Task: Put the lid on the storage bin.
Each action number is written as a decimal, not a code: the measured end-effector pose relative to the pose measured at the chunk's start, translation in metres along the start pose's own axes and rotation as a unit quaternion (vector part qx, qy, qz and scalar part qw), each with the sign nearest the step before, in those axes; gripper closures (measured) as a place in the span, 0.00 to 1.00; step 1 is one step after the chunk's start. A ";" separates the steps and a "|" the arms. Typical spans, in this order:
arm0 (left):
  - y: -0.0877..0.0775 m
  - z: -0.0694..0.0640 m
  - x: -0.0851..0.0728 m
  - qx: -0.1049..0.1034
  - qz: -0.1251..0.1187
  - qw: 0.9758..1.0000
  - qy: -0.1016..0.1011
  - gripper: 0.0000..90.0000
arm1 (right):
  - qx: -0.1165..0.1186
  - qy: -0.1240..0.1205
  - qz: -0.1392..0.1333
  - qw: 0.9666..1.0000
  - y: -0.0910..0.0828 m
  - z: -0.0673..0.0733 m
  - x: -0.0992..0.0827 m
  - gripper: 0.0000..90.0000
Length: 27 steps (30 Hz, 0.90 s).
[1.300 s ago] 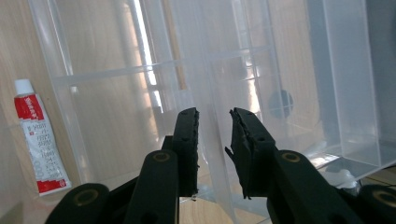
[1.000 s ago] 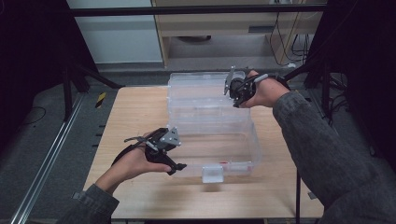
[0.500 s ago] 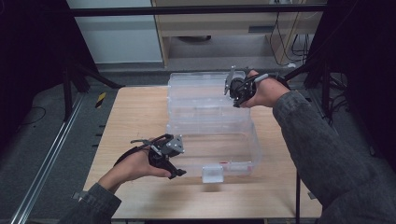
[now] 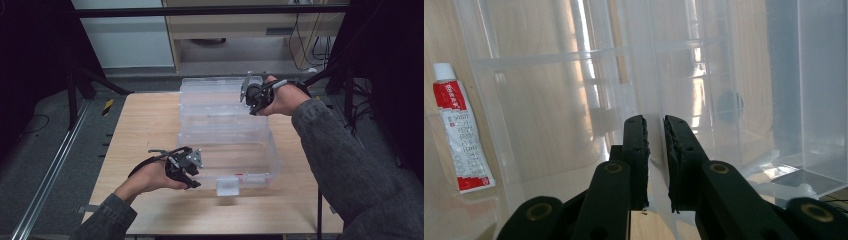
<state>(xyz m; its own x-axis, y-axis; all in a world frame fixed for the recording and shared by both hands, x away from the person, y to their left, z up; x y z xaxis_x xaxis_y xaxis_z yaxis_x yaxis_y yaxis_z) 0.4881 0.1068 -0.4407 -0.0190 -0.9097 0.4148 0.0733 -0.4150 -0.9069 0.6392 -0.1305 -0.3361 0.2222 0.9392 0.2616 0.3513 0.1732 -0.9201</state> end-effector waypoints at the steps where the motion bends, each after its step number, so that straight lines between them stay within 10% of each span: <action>1: 0.000 0.000 0.000 -0.002 0.002 1.000 0.002 0.64 | -0.001 0.001 -0.001 1.000 0.000 0.000 0.000 0.89; 27: 0.002 0.000 0.002 -0.002 0.006 1.000 0.004 0.91 | -0.003 -0.003 0.000 1.000 0.000 0.001 0.000 0.90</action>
Point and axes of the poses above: each handheld gripper's, and its own axes: y roughly forward along the jaws, x roughly out of its top, z roughly to its left, the point moved 4 cm from there along y, roughly forward along the jaws, and after that the axes turned 9 degrees about y, right-handed, at the moved point
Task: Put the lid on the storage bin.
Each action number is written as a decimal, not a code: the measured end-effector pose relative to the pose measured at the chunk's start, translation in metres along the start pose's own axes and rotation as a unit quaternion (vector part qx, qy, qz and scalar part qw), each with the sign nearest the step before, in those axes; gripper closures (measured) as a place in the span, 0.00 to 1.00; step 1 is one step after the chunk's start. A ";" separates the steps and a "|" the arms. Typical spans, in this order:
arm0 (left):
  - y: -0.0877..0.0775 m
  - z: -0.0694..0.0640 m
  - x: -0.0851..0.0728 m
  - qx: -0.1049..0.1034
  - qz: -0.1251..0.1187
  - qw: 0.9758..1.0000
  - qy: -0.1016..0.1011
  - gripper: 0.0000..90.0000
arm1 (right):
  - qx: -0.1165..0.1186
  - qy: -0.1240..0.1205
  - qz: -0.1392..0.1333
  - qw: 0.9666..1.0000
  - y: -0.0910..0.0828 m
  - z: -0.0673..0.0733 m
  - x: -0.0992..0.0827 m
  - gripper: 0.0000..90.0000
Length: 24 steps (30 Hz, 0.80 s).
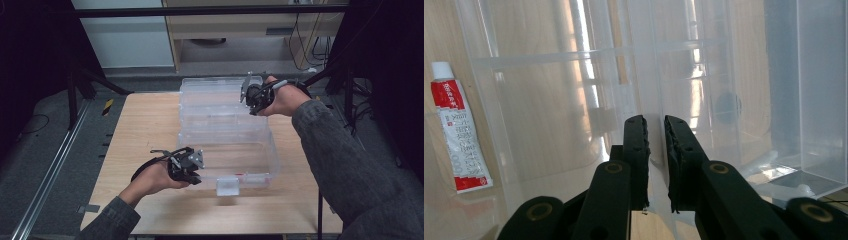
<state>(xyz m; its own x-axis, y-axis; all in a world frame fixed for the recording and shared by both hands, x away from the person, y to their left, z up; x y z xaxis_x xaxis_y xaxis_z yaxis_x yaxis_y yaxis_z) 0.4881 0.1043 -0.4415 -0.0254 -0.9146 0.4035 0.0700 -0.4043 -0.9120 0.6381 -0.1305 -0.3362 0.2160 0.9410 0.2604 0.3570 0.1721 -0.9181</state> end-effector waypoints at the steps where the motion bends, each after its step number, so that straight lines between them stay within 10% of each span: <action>1: 0.000 0.000 0.000 0.001 -0.002 1.000 -0.003 0.91 | -0.002 0.000 -0.002 1.000 0.000 0.001 0.000 0.90; 24: -0.001 -0.001 -0.001 0.036 -0.003 0.999 -0.024 0.90 | 0.017 -0.014 -0.009 1.000 -0.009 0.011 0.004 0.97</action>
Point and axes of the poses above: each handheld gripper's, and its own axes: y roughly forward along the jaws, x roughly out of its top, z roughly to its left, the point moved 4 cm from there along y, roughly forward along the jaws, and after that the axes turned 9 degrees about y, right-handed, at the moved point
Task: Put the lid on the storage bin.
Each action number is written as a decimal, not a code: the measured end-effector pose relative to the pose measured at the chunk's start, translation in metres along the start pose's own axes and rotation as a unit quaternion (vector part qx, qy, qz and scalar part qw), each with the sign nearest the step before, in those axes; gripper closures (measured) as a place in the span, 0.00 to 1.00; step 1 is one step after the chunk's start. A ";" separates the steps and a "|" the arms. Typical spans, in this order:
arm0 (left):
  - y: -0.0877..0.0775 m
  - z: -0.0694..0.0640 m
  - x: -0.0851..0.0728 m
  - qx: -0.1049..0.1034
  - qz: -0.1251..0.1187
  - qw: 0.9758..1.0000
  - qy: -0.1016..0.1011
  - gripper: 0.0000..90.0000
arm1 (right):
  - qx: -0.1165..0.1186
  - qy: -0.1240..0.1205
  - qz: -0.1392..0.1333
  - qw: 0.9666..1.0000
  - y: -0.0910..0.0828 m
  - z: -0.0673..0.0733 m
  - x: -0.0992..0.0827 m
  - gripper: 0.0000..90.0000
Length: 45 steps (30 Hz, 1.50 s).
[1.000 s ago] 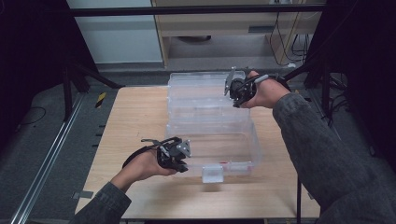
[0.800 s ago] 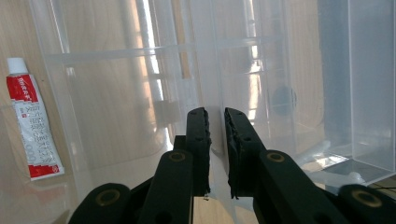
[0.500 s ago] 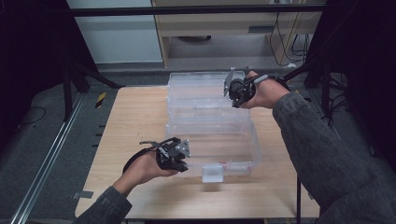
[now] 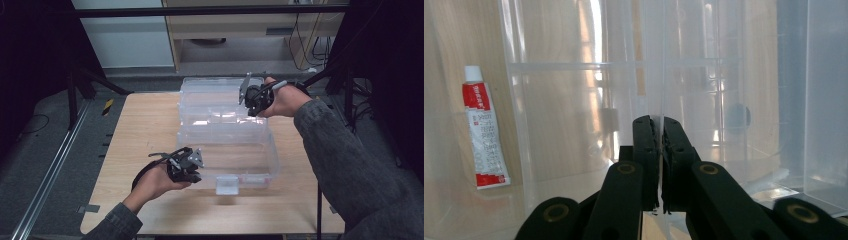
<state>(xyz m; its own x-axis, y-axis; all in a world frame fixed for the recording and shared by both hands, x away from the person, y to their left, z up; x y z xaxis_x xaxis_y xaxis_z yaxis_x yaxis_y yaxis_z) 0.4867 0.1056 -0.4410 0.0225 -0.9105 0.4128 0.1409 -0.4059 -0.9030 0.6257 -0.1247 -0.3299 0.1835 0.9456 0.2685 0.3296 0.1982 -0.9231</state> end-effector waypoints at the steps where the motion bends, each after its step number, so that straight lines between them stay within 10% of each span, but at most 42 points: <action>1: 0.001 -0.001 0.000 0.005 0.001 1.000 -0.001 0.90 | 0.003 0.000 -0.003 1.000 -0.002 0.002 0.001 0.97; 45: 0.003 -0.004 -0.002 0.032 -0.010 0.999 -0.031 0.87 | -0.014 -0.022 -0.031 0.999 -0.024 0.054 -0.011 0.96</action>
Point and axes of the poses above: each handheld gripper's, and its own axes: y roughly forward along the jaws, x roughly out of its top, z roughly to its left, the point moved 4 cm from there along y, roughly forward along the jaws, and after that the axes turned 9 degrees about y, right-handed, at the moved point
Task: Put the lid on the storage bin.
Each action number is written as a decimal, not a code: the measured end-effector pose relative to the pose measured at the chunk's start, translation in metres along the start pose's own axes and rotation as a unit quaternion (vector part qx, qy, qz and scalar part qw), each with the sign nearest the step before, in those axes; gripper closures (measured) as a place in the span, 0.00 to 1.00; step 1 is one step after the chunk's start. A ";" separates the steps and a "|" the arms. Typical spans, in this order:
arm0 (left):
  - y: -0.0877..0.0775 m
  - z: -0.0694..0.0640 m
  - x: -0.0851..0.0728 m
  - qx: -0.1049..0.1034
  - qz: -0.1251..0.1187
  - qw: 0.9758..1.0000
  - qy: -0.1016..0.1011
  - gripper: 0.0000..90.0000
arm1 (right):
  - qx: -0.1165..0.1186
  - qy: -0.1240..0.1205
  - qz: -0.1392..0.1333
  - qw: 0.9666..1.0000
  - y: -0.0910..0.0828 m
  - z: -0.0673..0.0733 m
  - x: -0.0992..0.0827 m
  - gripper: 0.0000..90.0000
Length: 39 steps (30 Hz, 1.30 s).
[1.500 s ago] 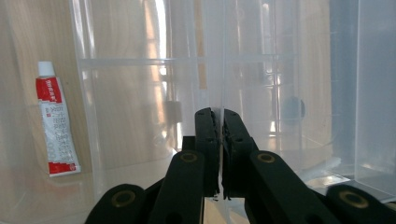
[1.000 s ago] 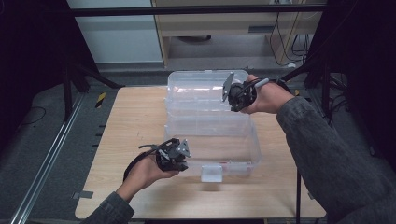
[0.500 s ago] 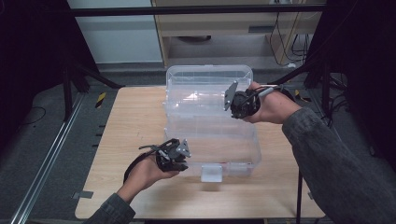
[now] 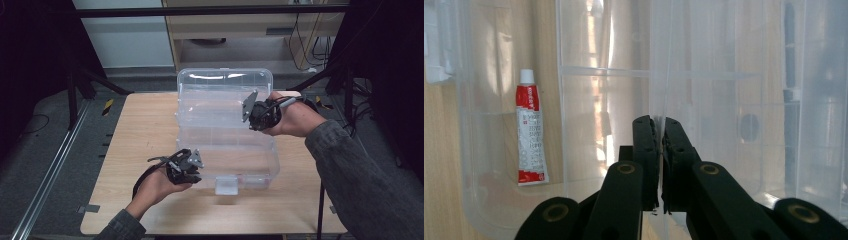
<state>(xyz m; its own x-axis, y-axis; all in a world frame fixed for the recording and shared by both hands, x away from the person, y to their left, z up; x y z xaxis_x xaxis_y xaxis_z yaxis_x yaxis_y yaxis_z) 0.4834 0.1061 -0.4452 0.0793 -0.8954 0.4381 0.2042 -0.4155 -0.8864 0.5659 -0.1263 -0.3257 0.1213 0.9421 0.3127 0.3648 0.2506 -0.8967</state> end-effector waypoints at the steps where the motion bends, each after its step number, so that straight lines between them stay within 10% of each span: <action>1: 0.001 0.000 0.001 0.001 -0.002 1.000 -0.002 0.87 | 0.000 0.002 0.002 1.000 0.000 -0.001 0.000 0.96; 39: 0.003 -0.003 0.003 0.014 -0.010 1.000 0.002 0.86 | -0.002 -0.005 -0.016 1.000 -0.003 0.033 -0.017 0.96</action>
<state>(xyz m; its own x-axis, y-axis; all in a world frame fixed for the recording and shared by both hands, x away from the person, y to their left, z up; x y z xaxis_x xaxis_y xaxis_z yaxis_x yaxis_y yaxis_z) 0.4812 0.1021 -0.4467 0.0707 -0.8874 0.4555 0.2334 -0.4292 -0.8725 0.5325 -0.1354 -0.3382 0.0995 0.9361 0.3374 0.3717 0.2796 -0.8853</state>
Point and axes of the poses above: each handheld gripper's, and its own axes: y roughly forward along the jaws, x roughly out of its top, z roughly to its left, the point moved 4 cm from there along y, roughly forward along the jaws, and after that the axes turned 9 degrees about y, right-handed, at the moved point
